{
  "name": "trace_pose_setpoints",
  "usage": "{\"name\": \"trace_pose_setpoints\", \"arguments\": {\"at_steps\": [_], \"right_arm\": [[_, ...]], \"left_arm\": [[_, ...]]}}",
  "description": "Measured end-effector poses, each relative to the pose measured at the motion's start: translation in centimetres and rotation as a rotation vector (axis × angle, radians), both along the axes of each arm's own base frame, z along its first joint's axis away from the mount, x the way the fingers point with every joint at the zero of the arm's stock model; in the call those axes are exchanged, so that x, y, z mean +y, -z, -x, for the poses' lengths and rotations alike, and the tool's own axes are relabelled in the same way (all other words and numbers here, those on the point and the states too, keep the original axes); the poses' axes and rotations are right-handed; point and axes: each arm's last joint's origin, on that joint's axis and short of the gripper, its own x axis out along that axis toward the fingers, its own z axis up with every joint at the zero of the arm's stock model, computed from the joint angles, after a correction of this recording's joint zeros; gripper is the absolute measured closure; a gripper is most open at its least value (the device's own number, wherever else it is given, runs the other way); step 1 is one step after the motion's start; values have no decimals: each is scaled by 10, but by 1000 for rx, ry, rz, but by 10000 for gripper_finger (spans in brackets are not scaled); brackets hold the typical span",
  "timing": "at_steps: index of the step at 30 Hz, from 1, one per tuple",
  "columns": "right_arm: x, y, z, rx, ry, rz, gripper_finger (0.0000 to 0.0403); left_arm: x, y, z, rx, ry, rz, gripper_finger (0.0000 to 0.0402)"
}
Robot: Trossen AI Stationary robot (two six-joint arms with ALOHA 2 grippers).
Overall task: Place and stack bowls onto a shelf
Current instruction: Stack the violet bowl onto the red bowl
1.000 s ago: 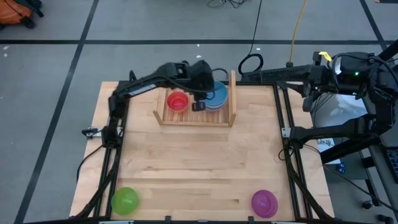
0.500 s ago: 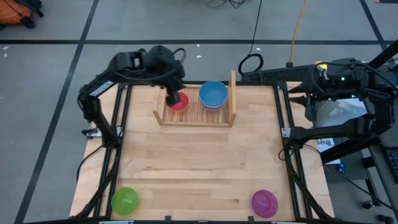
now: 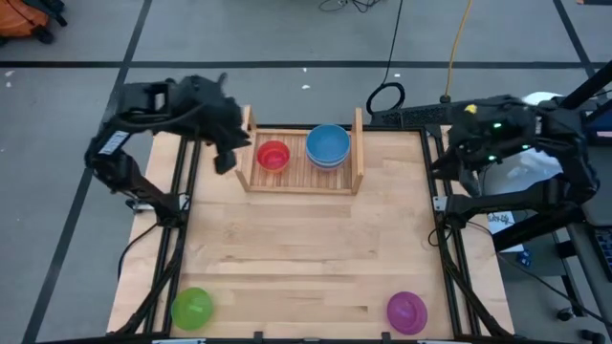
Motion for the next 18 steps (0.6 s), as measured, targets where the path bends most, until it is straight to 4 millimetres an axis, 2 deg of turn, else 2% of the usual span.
{"name": "trace_pose_setpoints", "arguments": {"at_steps": [6,11,18], "right_arm": [[-6,40,-18,176,47,-113,291],[-5,77,-32,326,37,-264,291],[8,117,-46,469,-40,-396,291]], "left_arm": [[-16,-17,36,-97,27,3,321],[-26,-25,58,-159,37,24,321],[-34,-29,70,-194,50,56,321]]}}
